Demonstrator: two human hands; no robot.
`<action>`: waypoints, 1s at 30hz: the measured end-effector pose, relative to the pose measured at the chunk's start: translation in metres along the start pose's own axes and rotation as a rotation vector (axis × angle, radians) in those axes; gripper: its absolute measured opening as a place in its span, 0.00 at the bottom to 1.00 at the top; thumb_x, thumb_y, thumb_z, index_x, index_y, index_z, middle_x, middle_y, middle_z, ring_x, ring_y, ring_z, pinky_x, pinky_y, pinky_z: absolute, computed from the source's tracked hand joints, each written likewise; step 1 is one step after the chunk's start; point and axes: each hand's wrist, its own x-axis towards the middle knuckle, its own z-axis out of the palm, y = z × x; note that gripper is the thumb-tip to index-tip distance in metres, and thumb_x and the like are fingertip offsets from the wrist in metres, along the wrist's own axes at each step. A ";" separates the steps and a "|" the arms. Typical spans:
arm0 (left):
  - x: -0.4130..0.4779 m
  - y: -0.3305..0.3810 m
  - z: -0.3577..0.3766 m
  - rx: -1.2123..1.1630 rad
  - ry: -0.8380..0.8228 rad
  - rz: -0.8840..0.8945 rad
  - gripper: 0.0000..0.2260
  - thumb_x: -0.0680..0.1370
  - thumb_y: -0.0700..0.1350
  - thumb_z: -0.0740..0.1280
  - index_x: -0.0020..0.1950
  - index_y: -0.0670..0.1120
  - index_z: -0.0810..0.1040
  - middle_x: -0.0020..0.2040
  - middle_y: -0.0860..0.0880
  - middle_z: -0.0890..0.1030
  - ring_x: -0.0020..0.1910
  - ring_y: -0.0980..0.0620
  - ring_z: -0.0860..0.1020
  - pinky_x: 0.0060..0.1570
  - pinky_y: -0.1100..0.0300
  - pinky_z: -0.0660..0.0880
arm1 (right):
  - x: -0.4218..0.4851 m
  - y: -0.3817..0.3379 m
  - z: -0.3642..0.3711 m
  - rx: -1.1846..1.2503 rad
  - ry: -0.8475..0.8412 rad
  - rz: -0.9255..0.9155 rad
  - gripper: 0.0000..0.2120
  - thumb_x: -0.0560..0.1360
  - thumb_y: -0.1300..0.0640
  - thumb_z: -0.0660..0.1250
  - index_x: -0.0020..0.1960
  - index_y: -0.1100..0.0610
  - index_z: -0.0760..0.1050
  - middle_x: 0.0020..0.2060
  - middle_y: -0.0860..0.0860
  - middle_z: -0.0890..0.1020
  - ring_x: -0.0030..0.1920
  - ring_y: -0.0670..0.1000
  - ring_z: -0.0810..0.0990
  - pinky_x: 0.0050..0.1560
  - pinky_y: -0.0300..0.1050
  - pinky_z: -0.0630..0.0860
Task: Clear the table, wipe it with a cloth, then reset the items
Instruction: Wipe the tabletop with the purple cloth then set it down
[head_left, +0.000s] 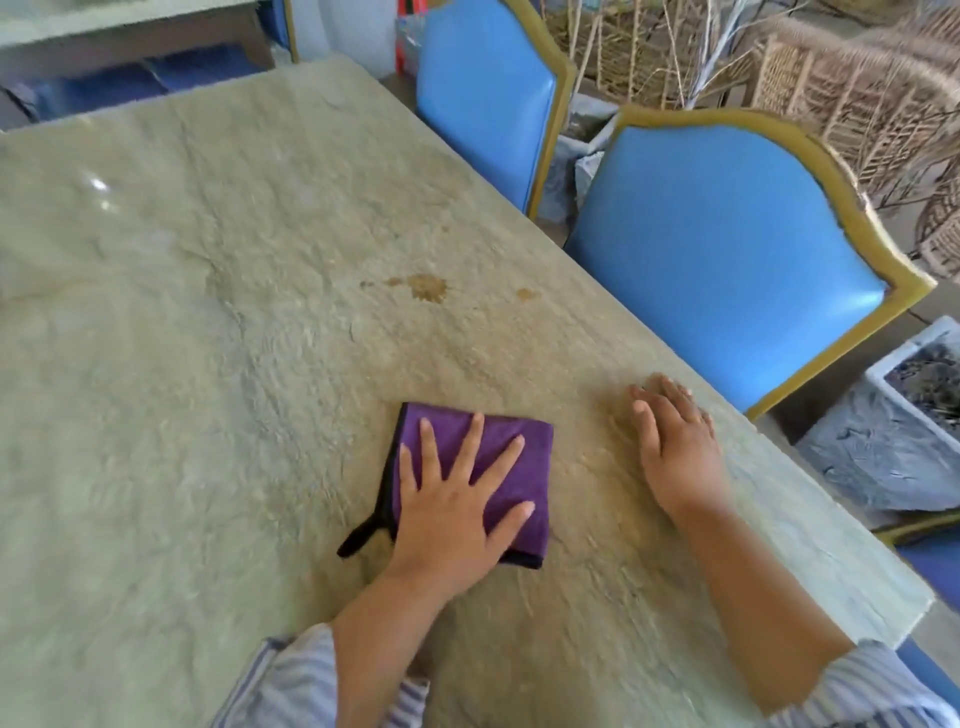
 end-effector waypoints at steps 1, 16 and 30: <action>-0.017 -0.020 0.000 0.024 0.012 -0.054 0.28 0.75 0.70 0.42 0.74 0.67 0.46 0.78 0.53 0.51 0.74 0.31 0.49 0.69 0.37 0.46 | 0.005 -0.009 0.001 0.025 0.018 0.030 0.23 0.80 0.45 0.51 0.66 0.57 0.72 0.73 0.54 0.64 0.75 0.55 0.56 0.74 0.57 0.54; 0.164 -0.193 -0.042 -0.092 -0.036 -0.617 0.29 0.76 0.68 0.44 0.75 0.63 0.42 0.78 0.49 0.40 0.73 0.30 0.37 0.70 0.33 0.38 | 0.074 -0.087 0.062 -0.164 -0.089 -0.162 0.28 0.78 0.40 0.45 0.75 0.49 0.55 0.76 0.53 0.38 0.75 0.51 0.34 0.74 0.49 0.37; 0.147 -0.189 -0.041 -0.040 -0.070 -0.538 0.29 0.74 0.70 0.43 0.74 0.65 0.40 0.78 0.51 0.40 0.74 0.32 0.39 0.71 0.34 0.40 | 0.073 -0.086 0.062 -0.104 -0.066 -0.178 0.28 0.78 0.39 0.46 0.74 0.50 0.57 0.76 0.52 0.41 0.72 0.47 0.31 0.73 0.48 0.36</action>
